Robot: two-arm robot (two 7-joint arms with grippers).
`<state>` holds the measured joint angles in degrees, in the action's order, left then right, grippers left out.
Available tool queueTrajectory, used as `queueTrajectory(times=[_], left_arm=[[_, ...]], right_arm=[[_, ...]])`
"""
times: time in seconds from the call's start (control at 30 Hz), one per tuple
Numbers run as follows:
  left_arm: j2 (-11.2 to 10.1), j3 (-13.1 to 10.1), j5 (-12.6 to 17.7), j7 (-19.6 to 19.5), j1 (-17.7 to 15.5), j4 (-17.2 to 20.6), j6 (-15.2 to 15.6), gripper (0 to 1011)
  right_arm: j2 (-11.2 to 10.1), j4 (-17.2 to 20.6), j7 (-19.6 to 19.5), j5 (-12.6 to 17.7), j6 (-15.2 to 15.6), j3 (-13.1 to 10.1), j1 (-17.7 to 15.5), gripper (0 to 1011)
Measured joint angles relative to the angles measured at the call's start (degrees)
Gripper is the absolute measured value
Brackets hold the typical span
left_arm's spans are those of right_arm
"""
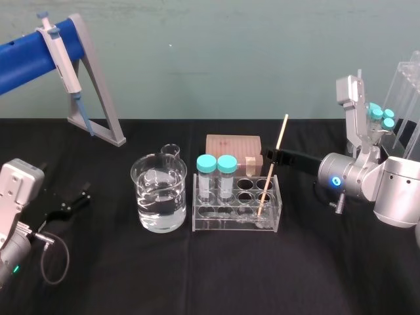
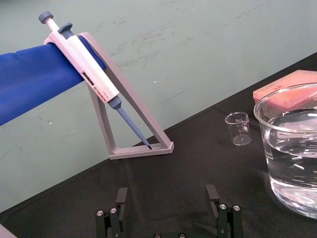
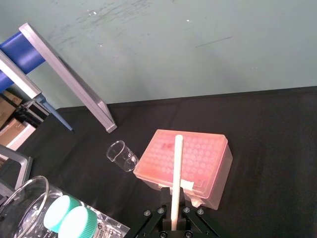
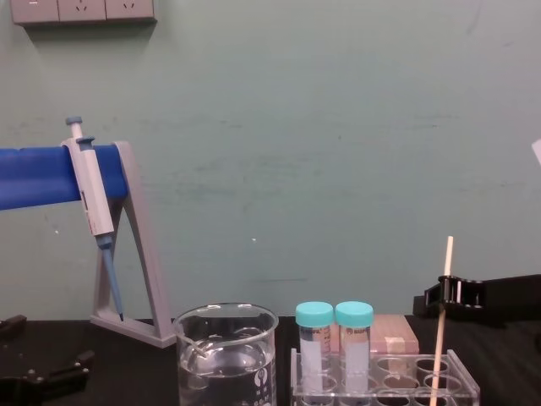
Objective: Hold the thermometer with one hand and immerse one end into the beaker, then reinsert it into the test tube rack.
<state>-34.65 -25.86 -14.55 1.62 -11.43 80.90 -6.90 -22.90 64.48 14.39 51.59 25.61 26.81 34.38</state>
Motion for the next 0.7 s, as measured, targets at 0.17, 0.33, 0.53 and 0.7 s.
queueTrajectory(times=[0.17, 0.33, 0.53, 0.7], left_arm=[[0.0, 0.0, 0.0, 0.0, 0.0, 0.0, 0.0, 1004], [0.0, 0.0, 0.0, 0.0, 0.0, 0.0, 0.0, 1004], [0.0, 0.0, 0.0, 0.0, 0.0, 0.0, 0.0, 1004], [0.0, 0.0, 0.0, 0.0, 0.0, 0.0, 0.0, 1004]], right_arm=[[-0.6, 2.5, -0.5, -0.4, -0.5, -0.1, -0.9, 49], [-2.1, 7.4, -1.4, -1.3, -1.5, -0.3, -2.5, 49], [-4.0, 13.0, -2.0, -3.7, -3.2, -0.1, -4.2, 49], [-6.0, 17.2, -2.3, -8.5, -6.2, 1.0, -5.3, 49]])
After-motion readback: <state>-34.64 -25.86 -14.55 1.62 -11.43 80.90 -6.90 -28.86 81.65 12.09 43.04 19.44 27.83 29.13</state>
